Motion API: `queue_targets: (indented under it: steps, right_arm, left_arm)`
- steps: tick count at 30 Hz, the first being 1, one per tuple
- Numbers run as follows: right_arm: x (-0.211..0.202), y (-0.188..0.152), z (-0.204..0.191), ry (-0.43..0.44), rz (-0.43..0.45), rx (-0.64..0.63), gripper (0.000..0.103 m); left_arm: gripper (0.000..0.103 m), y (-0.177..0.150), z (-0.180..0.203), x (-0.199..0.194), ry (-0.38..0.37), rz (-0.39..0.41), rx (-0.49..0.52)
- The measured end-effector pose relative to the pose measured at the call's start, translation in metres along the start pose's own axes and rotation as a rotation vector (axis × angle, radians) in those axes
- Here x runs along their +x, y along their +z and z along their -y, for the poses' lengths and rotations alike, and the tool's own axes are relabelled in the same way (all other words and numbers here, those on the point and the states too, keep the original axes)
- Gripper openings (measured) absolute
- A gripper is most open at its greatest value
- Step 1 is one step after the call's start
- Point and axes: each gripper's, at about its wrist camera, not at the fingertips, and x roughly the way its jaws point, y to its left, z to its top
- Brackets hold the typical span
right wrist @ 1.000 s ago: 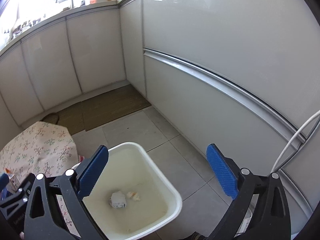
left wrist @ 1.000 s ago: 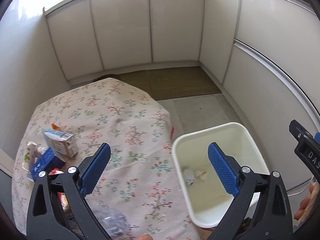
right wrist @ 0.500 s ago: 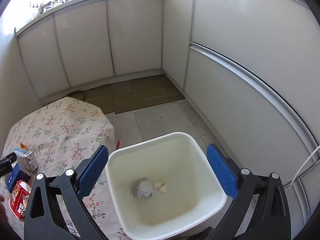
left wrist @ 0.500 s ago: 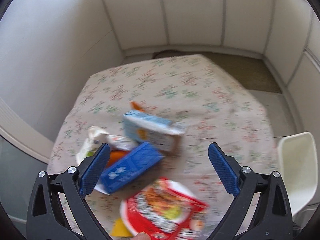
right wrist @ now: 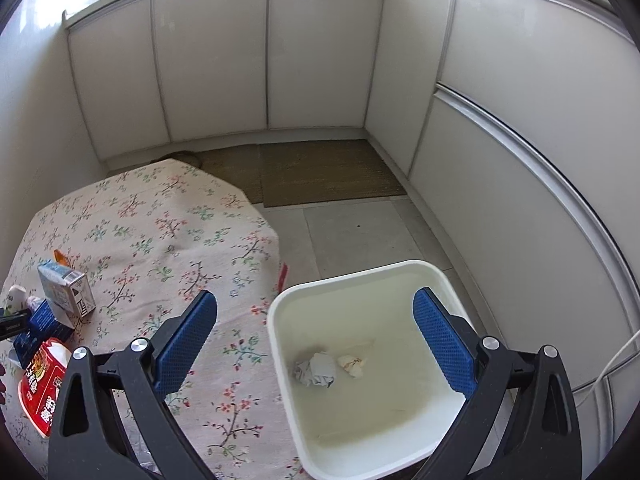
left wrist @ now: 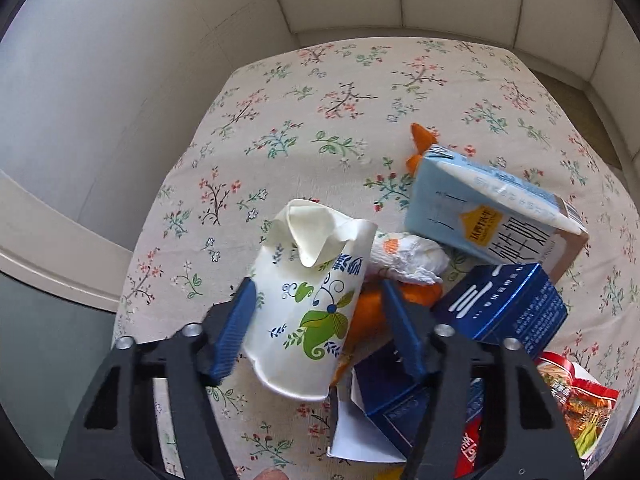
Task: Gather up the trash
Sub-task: 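Grasp the white paper cup with the left gripper while the right gripper grasps a tissue roll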
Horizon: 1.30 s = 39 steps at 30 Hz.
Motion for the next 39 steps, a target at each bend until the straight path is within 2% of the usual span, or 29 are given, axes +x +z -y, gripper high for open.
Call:
queue_targets:
  steps: [3, 6, 11, 14, 20, 22, 25, 31, 34, 39]
  right_arm:
    - [0.005, -0.001, -0.018, 0.013, -0.011, -0.042, 0.096]
    - [0.006, -0.002, -0.033, 0.046, -0.015, -0.074, 0.096]
    - [0.009, -0.002, -0.068, 0.198, -0.057, -0.147, 0.096]
    - [0.007, 0.002, -0.101, 0.278, -0.063, -0.255, 0.096]
    - [-0.003, 0.014, -0.211, 0.445, -0.079, -0.551, 0.095]
    - [-0.005, 0.014, -0.256, 0.484, -0.089, -0.659, 0.091]
    - [0.0, 0.006, -0.308, 0.521, -0.14, -0.782, 0.078]
    - [0.013, -0.017, -0.37, 0.518, -0.199, -0.955, 0.072]
    - [0.02, -0.027, -0.389, 0.488, -0.216, -1.021, 0.069]
    - [0.034, -0.033, -0.403, 0.481, -0.261, -1.058, 0.061]
  left_arm:
    - [0.037, 0.002, -0.018, -0.001, -0.05, 0.019, -0.065]
    - [0.027, 0.003, -0.035, -0.01, -0.083, 0.06, -0.107]
    - [0.026, -0.007, -0.061, -0.025, -0.158, 0.096, -0.183]
    - [0.026, -0.016, -0.078, -0.037, -0.206, 0.122, -0.235]
    - [0.026, -0.038, -0.113, -0.063, -0.242, 0.189, -0.335]
    - [0.026, -0.038, -0.124, -0.066, -0.262, 0.194, -0.373]
    - [0.026, -0.034, -0.137, -0.068, -0.296, 0.205, -0.419]
    - [0.026, -0.033, -0.146, -0.069, -0.332, 0.205, -0.438]
    - [0.026, -0.033, -0.153, -0.068, -0.345, 0.208, -0.46]
    - [0.026, -0.035, -0.162, -0.072, -0.358, 0.221, -0.487]
